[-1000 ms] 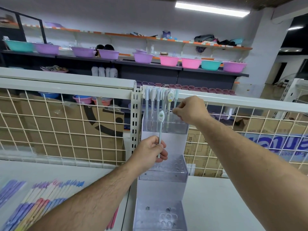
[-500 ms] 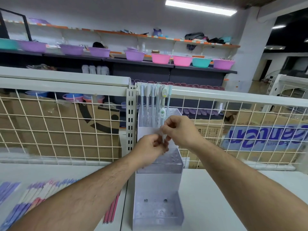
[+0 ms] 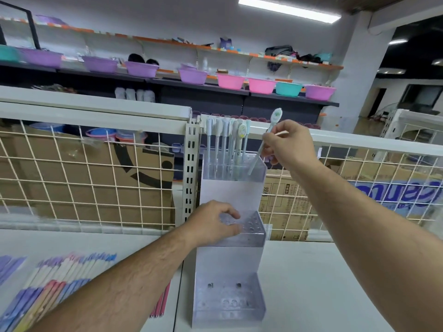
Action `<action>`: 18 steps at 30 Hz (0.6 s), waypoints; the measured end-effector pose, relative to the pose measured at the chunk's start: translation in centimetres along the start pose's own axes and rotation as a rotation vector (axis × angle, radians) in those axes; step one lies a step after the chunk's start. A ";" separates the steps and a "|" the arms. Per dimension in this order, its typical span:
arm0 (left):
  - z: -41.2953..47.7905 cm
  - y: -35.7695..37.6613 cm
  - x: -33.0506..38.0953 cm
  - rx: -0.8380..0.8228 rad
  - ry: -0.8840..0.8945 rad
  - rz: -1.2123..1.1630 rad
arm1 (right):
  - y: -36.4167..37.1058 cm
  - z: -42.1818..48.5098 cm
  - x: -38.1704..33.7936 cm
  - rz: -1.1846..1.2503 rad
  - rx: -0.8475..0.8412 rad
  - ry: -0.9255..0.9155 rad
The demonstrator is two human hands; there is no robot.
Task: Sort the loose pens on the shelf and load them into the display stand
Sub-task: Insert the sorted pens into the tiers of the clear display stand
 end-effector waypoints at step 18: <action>0.0 -0.1 -0.3 0.009 0.003 -0.037 | 1.6 2.3 -2.5 -0.190 0.058 -0.070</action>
Point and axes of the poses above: each hand's wrist, its own z-axis towards the middle knuckle, its own y-axis out of the palm, x = y × z, the point moved 7 cm from there along z, towards the middle knuckle, and after that the axes turned 14 degrees about -z, right-handed, at the moved point
